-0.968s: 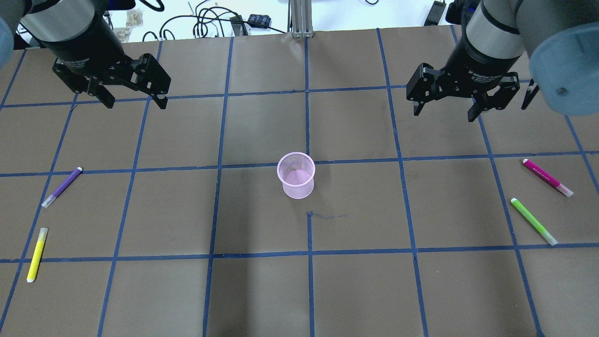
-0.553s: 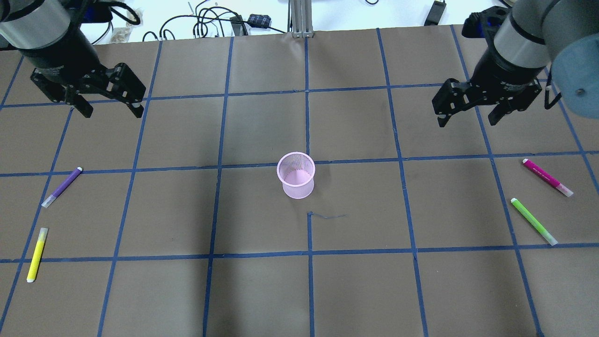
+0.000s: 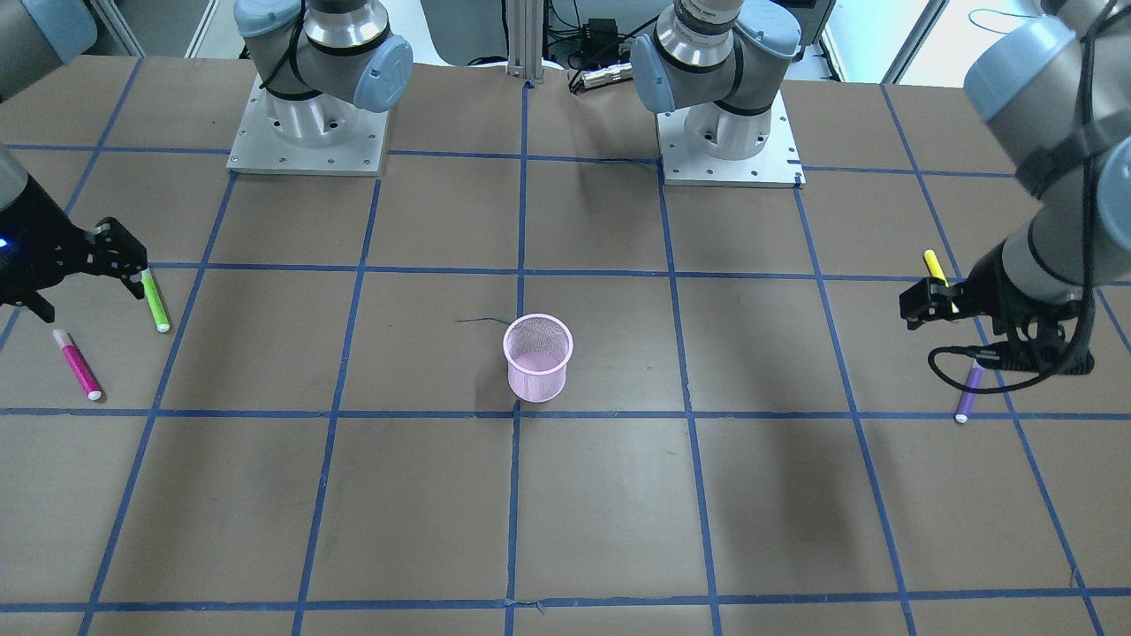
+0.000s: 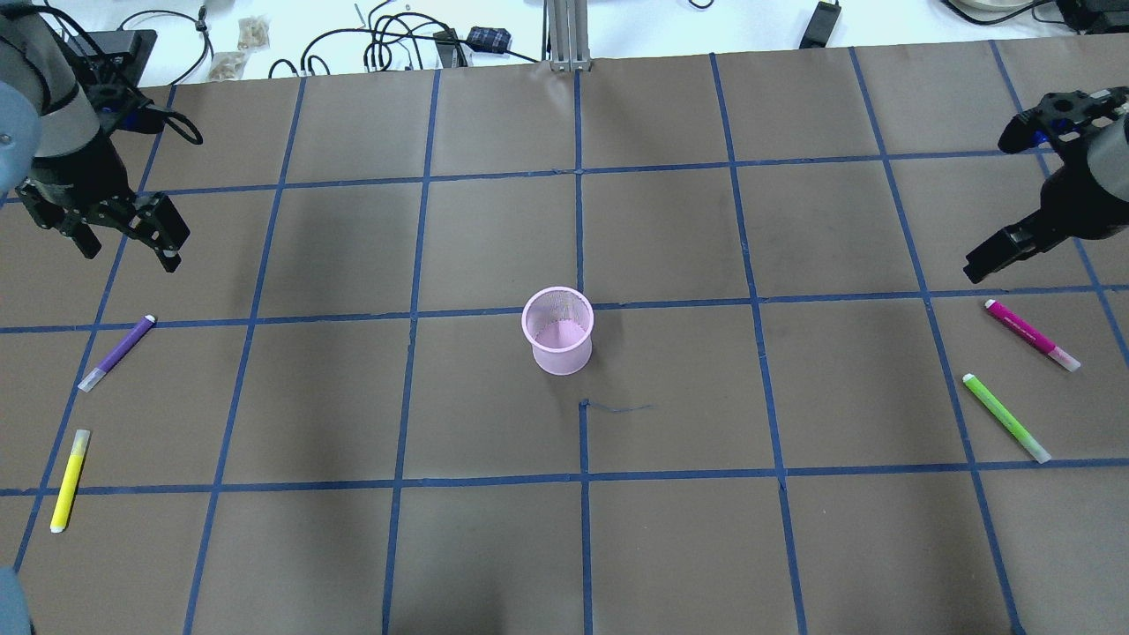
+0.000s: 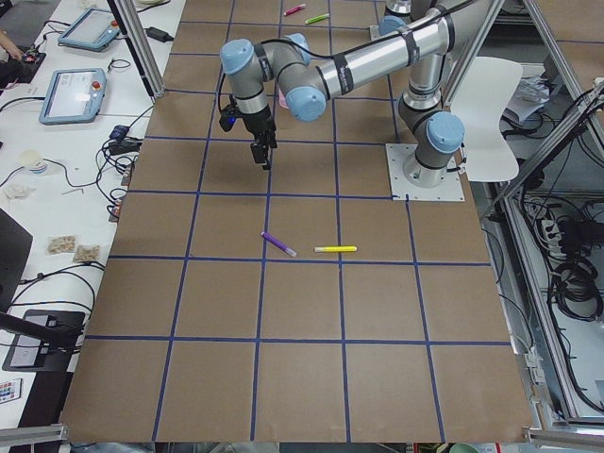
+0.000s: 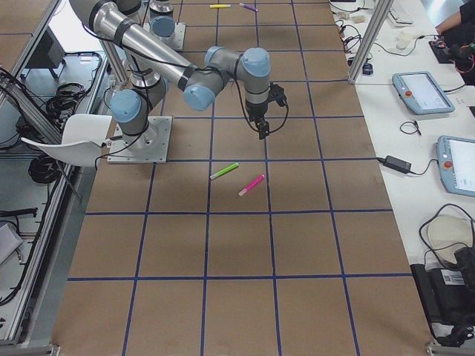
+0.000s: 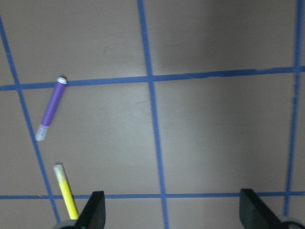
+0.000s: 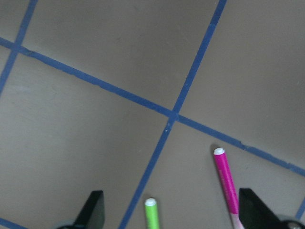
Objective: Insert purple and pink pens into pink cup
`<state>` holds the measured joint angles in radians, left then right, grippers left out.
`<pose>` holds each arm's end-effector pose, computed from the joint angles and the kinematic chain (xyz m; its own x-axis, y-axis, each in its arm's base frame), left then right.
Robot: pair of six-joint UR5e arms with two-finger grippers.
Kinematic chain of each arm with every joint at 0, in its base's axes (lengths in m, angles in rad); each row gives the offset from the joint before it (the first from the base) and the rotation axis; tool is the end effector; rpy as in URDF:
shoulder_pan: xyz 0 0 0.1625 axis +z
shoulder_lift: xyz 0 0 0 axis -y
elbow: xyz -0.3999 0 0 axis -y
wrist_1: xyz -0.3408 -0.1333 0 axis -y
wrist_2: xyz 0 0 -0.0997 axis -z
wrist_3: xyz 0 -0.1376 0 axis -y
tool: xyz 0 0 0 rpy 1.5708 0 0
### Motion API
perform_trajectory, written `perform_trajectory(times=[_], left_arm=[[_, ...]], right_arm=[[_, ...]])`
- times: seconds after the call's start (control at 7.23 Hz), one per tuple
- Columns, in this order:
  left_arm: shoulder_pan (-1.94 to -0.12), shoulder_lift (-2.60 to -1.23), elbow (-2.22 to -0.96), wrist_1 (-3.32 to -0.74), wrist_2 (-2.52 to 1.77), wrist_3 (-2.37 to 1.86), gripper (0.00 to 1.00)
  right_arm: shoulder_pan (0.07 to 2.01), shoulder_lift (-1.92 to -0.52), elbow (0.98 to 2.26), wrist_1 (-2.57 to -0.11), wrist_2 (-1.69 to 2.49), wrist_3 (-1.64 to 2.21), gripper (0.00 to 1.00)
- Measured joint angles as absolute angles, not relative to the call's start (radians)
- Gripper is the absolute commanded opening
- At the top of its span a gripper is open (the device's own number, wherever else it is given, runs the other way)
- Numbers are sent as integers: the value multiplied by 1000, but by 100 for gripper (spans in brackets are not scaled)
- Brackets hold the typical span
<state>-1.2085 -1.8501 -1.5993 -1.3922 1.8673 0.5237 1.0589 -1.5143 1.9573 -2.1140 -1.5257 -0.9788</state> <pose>0.0962 -0.5164 0.3003 -0.9617 0.2007 -0.1865 0.1495 0.9549 0.2565 -0.0956 -0.4549 0.2889 -0.8917 -0.4490 0.0580 -0.4526 0.8868 -0.0930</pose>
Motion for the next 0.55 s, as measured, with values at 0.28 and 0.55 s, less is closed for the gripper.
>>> perform_trajectory(times=[0.28, 0.55], left_arm=[[-1167, -1980, -1604, -1236, 1940, 733, 100], [-1114, -2074, -1601, -1154, 1947, 920, 100]], right_arm=[[986, -1394, 1975, -2230, -1515, -1256, 97], [963, -1279, 1920, -2252, -1517, -1433, 98]])
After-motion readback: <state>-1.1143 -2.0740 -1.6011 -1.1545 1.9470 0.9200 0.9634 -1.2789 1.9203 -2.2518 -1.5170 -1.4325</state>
